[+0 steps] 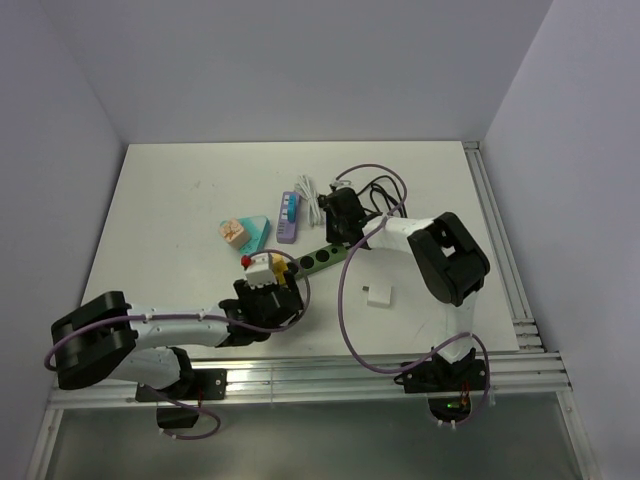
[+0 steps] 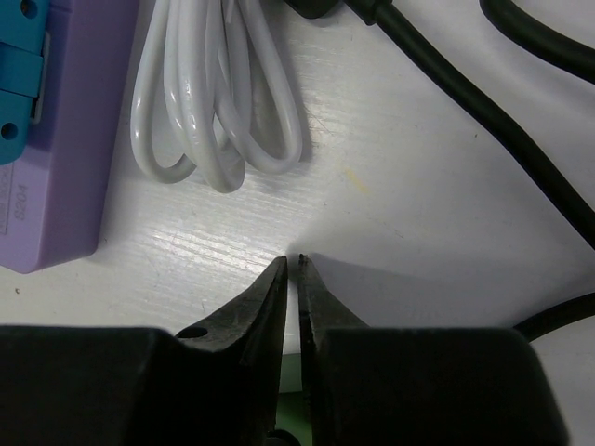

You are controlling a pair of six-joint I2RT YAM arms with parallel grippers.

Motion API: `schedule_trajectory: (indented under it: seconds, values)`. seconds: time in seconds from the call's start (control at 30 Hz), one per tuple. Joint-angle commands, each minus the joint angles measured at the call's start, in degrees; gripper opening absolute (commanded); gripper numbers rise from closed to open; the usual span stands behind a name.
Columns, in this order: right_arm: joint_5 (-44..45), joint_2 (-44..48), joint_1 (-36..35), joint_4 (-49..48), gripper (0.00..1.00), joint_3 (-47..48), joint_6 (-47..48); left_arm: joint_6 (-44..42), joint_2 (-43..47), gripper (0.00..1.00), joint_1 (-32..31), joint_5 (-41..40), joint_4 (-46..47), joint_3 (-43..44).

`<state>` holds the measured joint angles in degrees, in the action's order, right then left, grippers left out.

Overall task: Insert the plug
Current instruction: Adjust the socket at the center of the board.

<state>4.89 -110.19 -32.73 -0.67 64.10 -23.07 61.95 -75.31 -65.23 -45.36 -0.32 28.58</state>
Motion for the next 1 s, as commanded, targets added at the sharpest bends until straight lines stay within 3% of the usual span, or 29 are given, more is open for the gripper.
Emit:
schedule_trajectory:
  seconds: [0.0, 0.1, 0.27, 0.4, 0.57, 0.97]
  values:
    - [-0.14, -1.17, 0.39, 0.32, 0.17, 2.17, 0.66, 8.08, -0.10, 1.00, -3.92, -5.25, -16.95, 3.32]
    - [-0.14, -1.08, 0.39, 0.32, 0.16, 2.17, 0.66, 9.51, 0.86, 0.99, -6.22, -5.18, -19.73, 4.47]
    - [-1.36, -1.17, 0.39, 0.40, 0.13, 2.61, 0.75, 2.84, 1.39, 0.95, -5.70, -1.40, -10.16, 1.14]
    - [-1.81, -0.20, 0.39, 1.72, 0.12, 1.91, 1.01, -5.69, 0.17, 0.88, 2.37, 9.39, 6.18, -3.87]
    - [-4.18, 2.26, 0.21, 1.28, 0.07, -1.42, 2.06, -9.47, -4.23, 0.86, 8.18, 10.38, 10.40, -3.18]
    - [-6.20, 10.17, -4.00, -2.23, 0.03, -12.06, 1.80, -20.02, -15.03, 0.62, 25.31, 21.89, 22.64, 0.16]
